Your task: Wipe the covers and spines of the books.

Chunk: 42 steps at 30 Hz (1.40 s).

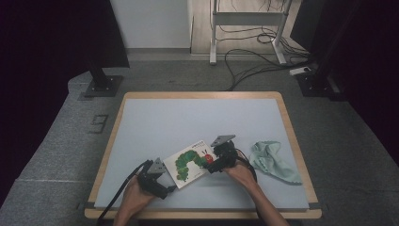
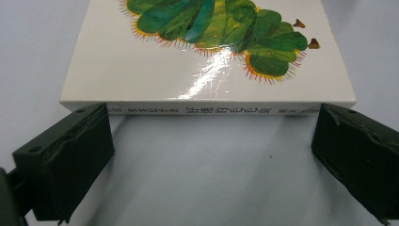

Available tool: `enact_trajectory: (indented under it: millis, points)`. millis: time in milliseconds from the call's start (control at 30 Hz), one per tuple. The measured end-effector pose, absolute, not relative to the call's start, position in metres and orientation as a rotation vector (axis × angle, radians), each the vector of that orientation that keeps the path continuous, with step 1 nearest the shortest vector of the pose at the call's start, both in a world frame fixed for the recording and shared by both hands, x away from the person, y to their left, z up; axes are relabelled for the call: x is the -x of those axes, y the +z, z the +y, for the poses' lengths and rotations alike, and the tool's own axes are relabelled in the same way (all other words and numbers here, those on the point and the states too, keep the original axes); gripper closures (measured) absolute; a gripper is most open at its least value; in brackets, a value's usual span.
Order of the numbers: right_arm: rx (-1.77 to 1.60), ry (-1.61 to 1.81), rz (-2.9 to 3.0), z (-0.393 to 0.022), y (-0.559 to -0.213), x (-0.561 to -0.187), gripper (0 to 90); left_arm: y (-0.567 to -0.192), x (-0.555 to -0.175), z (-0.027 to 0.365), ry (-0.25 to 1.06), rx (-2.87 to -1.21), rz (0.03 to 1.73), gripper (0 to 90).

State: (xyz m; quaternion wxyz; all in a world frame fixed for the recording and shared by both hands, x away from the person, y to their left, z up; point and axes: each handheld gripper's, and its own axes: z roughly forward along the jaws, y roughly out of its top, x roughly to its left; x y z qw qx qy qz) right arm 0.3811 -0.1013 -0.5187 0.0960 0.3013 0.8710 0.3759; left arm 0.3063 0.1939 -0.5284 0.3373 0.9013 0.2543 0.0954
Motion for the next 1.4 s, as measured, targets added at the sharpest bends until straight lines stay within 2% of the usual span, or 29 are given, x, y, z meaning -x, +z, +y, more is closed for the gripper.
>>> enact_trajectory:
  millis: [633,1400]
  points:
    - [-0.982,1.227,2.639,-0.087,-0.528,-0.388,0.0,-0.529,-0.306,0.194,0.244,-2.347,0.665,0.0]
    - [-1.053,1.331,2.592,-0.101,-0.506,-0.373,0.0,-0.529,-0.306,0.194,0.243,-2.347,0.665,0.0]
